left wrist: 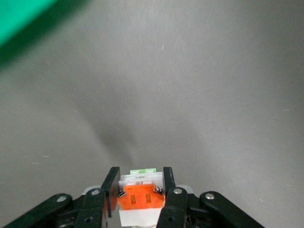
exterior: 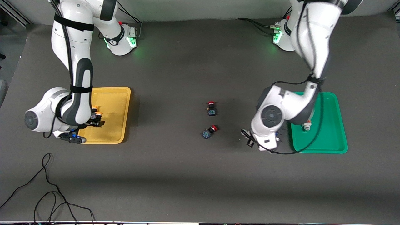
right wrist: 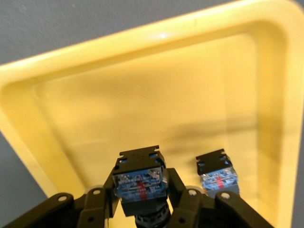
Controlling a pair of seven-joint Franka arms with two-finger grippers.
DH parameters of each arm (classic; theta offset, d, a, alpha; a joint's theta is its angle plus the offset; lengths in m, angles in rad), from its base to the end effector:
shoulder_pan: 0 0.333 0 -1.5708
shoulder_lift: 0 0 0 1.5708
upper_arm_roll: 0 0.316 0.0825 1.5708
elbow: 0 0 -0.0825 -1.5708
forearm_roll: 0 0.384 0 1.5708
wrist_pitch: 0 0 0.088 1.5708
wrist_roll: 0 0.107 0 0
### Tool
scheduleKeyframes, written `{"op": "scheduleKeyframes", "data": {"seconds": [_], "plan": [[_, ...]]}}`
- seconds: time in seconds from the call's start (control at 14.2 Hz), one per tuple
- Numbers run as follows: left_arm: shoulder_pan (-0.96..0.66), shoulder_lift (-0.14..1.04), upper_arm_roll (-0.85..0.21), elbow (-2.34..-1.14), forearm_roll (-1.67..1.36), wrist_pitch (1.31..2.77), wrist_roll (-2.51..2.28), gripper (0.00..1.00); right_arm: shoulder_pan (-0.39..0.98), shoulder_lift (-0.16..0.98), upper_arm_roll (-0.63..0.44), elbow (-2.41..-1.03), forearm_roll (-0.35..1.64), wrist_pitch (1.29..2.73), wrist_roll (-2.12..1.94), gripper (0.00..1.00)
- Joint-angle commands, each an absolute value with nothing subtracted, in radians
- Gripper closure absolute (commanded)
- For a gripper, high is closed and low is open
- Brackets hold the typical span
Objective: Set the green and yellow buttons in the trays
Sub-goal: 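Carry the buttons to the yellow and green trays with both grippers, then open both grippers to release the buttons and lift away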
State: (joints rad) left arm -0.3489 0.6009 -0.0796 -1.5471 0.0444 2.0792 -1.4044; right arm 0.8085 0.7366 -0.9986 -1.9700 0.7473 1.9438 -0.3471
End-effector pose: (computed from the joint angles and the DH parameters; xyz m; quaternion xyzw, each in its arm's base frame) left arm 0.6355 -0.2791 0.2948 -0.8853 -0.4639 0.0232 0.0242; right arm 0.5675 -0.0520 0.2143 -0.9810 0.1213 0.1440 0.0468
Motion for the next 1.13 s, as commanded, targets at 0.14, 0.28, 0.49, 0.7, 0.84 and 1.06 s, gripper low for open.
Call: {"op": "scheduleKeyframes", "data": {"seconds": [0.14,0.28,0.49,0.7,0.84,1.06], "plan": [[-0.217,0.465,-0.089,-1.476,-0.023,1.794,-0.975,0.79,0.834,0.704,-0.977,-1.987,0.775,1.971,-0.361,0.00],[-0.137,0.431,-0.087,-1.479,-0.018,1.697,-0.742,0.79,0.833,0.686,-0.994,-1.956,0.772,1.933,-0.348,0.00],[0.000,0.388,-0.083,-1.525,0.015,1.666,-0.430,0.79,0.848,0.644,-1.092,-1.918,0.741,1.861,-0.347,0.00],[0.084,0.387,-0.081,-1.627,0.092,1.783,-0.244,0.79,0.859,0.605,-1.169,-1.873,0.695,1.838,-0.347,0.00],[0.116,0.368,-0.081,-1.788,0.144,1.981,-0.190,0.79,0.894,0.589,-1.239,-1.852,0.681,1.816,-0.347,0.00],[0.152,0.357,-0.080,-2.015,0.218,2.276,-0.160,0.78,0.980,0.589,-1.359,-1.845,0.681,1.799,-0.338,0.00]]}}
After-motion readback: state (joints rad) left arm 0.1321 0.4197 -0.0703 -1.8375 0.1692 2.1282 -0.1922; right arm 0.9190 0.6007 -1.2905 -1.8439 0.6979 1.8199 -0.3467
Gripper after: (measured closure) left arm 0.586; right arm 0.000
